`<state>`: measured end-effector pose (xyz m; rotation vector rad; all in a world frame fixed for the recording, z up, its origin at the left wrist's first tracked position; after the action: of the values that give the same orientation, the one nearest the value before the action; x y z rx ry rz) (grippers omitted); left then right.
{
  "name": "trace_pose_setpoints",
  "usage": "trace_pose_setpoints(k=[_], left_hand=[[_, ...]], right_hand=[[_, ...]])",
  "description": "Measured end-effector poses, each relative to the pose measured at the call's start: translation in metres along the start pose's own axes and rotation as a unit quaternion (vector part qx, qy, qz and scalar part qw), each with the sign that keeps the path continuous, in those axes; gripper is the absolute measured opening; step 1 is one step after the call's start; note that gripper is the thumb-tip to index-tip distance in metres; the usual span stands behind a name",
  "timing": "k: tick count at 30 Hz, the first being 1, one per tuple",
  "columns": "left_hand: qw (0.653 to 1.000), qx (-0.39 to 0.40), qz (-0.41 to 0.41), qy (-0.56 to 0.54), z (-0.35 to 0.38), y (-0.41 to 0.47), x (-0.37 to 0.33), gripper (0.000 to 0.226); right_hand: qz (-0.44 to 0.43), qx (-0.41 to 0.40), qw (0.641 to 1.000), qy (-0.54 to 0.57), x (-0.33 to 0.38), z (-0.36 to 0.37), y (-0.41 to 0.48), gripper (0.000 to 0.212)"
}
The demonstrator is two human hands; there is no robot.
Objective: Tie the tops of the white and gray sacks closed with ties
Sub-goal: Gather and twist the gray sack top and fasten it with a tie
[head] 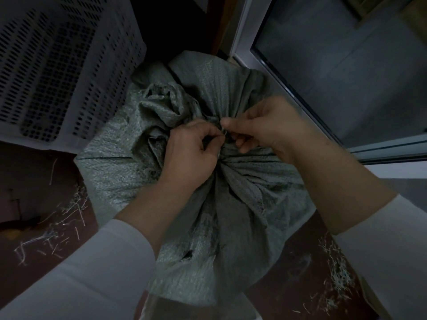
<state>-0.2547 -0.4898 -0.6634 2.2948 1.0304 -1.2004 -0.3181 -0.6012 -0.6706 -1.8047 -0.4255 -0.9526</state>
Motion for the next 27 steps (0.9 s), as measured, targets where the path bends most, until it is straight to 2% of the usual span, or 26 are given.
trace_pose_setpoints(k=[3, 7, 13, 18, 22, 27], left_hand=[[1.000, -0.003, 0.000, 0.001, -0.0009, 0.0003, -0.0001, 0.017], [1.000, -0.004, -0.006, -0.003, 0.0001, 0.0016, -0.0002, 0.016], [1.000, -0.006, 0.002, 0.001, -0.0008, 0.0025, -0.0012, 0.015], [1.000, -0.007, -0.001, 0.001, 0.0002, 0.0014, 0.0000, 0.016], [1.000, -0.007, 0.003, 0.001, 0.0002, 0.0010, -0.0006, 0.016], [1.000, -0.008, 0.008, 0.003, 0.0001, 0.0012, -0.0005, 0.016]], right_hand=[[-0.012, 0.001, 0.999, -0.035, 0.0026, 0.0031, 0.0007, 0.015], [-0.015, 0.009, 1.000, 0.000, 0.0026, 0.0014, 0.0016, 0.009], [-0.016, 0.032, 0.999, -0.039, 0.0043, 0.0038, 0.0038, 0.016], [-0.023, 0.052, 0.996, -0.068, 0.0061, 0.0063, 0.0041, 0.004], [-0.031, 0.048, 0.992, -0.112, 0.0071, 0.0086, 0.0062, 0.008], [-0.005, 0.063, 0.994, -0.086, 0.0016, 0.0066, 0.0075, 0.008]])
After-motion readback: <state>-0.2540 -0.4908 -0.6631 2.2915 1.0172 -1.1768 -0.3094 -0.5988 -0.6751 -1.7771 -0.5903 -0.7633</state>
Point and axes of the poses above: each hand's wrist, its own y-axis towards the middle knuckle, its own z-axis out of the palm, x = y × z, the point moved 9 cm from there along y, towards the middle knuckle, and after that the axes turned 5 degrees about y, right-handed, at the moved point
